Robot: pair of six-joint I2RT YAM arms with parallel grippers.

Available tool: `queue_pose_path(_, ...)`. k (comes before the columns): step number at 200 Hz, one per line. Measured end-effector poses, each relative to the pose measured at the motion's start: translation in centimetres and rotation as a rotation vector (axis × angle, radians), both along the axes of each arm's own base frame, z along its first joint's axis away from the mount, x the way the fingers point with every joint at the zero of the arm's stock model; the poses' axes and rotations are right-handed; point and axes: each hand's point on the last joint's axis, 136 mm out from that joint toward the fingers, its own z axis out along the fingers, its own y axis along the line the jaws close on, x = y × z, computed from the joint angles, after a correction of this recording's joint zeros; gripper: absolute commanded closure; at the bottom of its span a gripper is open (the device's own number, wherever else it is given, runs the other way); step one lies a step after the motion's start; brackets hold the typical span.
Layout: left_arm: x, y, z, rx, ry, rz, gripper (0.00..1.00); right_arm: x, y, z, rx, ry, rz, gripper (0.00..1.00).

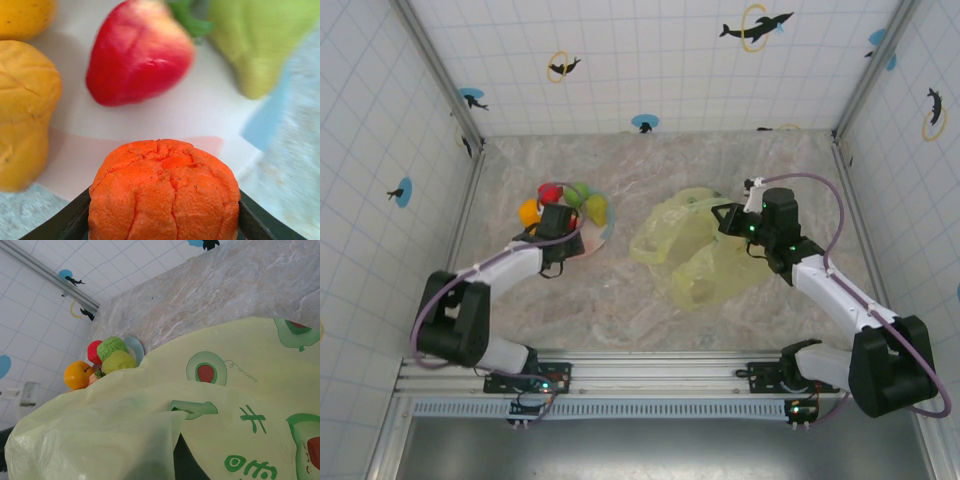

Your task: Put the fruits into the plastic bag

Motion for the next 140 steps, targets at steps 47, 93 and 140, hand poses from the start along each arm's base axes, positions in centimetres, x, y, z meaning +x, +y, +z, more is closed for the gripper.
queue_pose_path(47, -6.1, -7.4, 2.8, -0.177, -0.084, -0.253, 0.52, 0.3, 0.1, -0.2, 0.033, 0.027, -0.019, 1.0)
queue_pose_path(93, -11.8, -15.3, 1.9, -0.247, -0.05, -0.552, 0.52, 0.6, 0.2, -0.1, 0.071, 0.043, -0.036, 1.0)
queue_pose_path(140, -11.4, -21.2, 2.1, -0.246, -0.043, -0.698, 0.52, 0.6, 0.6, -0.4, 0.097, 0.07, -0.027, 1.0)
